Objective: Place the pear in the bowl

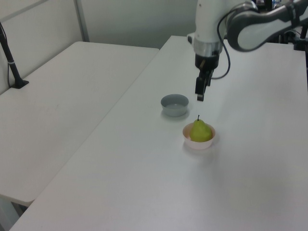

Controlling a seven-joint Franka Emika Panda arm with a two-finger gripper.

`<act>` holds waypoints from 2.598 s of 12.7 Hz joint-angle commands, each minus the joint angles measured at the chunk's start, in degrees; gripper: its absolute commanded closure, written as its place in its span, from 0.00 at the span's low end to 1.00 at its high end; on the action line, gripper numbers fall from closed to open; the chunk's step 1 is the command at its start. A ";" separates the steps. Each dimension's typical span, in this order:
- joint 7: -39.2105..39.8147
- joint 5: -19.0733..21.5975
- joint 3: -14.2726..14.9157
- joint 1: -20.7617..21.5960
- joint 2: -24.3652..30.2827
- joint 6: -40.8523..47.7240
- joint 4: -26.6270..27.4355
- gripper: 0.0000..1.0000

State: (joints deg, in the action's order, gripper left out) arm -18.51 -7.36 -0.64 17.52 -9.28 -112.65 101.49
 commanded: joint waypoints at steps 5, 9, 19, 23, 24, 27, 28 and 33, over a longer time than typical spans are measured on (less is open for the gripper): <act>-1.00 1.90 1.86 -4.94 6.71 15.87 -4.98 0.00; 4.16 5.15 4.33 -8.36 10.76 20.88 -4.98 0.00; 22.72 9.56 6.70 -13.30 12.62 14.14 -4.81 0.00; 31.34 11.40 6.79 -14.35 12.62 12.98 -4.63 0.00; 32.21 11.32 6.79 -14.27 12.62 13.33 -4.63 0.00; 34.50 11.23 6.79 -14.35 12.62 13.51 -4.63 0.00; 34.33 10.97 6.79 -14.18 12.53 13.60 -4.63 0.00; 33.63 10.97 6.79 -14.27 12.62 14.57 -4.72 0.00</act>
